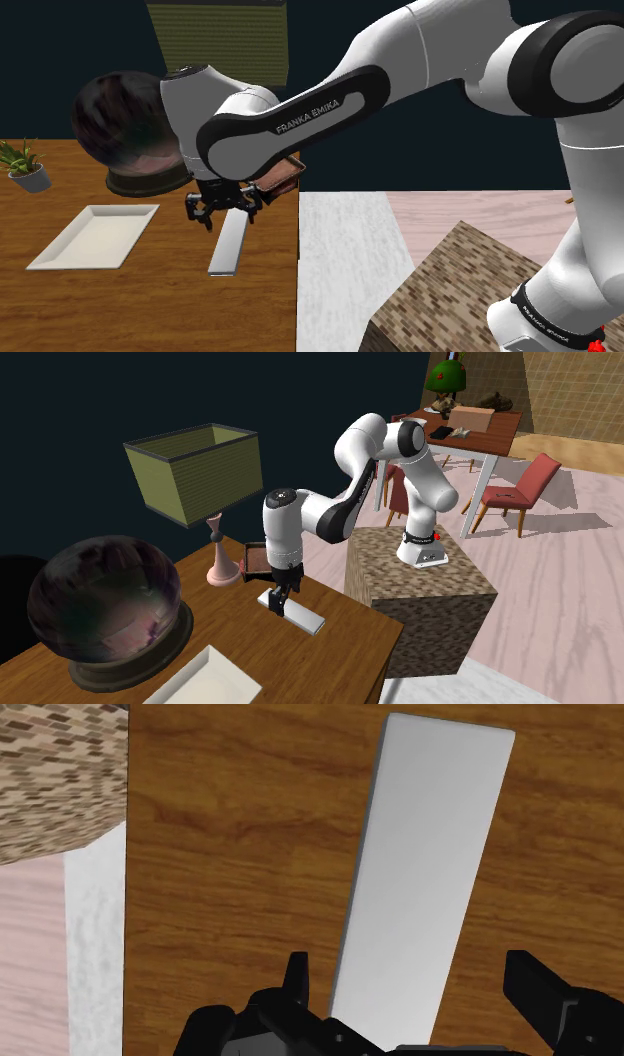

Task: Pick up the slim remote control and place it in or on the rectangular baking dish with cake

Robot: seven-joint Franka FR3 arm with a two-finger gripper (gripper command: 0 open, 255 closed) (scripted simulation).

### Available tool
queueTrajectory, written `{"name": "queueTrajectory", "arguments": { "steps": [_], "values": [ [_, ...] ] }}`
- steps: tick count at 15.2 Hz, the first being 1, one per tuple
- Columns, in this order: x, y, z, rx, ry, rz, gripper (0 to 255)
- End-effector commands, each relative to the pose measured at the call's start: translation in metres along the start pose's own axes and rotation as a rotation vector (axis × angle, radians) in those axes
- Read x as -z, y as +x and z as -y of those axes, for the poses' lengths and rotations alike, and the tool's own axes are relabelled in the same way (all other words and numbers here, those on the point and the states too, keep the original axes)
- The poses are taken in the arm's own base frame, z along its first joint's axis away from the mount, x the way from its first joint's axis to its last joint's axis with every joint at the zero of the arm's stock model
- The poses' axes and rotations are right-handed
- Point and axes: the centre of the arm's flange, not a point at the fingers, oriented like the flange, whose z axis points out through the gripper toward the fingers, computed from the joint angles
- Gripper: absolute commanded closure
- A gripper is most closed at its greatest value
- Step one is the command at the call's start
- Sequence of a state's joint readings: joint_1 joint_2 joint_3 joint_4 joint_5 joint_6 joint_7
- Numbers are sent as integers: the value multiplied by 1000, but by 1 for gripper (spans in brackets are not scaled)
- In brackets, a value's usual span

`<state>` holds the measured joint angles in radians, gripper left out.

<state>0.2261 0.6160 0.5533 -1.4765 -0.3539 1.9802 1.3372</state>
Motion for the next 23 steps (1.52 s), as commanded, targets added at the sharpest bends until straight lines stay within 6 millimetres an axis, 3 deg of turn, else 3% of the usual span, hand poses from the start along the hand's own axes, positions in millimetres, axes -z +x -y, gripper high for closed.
{"name": "queueTrajectory", "arguments": {
  "steps": [1, 4, 11, 12, 21, 23],
  "values": [
    [-10, 1, 0, -1, 0, 0, 0],
    [-24, 1, 0, -1, 0, 0, 0],
    [-24, 1, 0, -1, 0, 0, 0],
    [-24, 1, 0, -1, 0, 0, 255],
    [-24, 1, 0, -1, 0, 0, 255],
    [-13, 1, 0, -1, 0, 0, 255]
  ]
}}
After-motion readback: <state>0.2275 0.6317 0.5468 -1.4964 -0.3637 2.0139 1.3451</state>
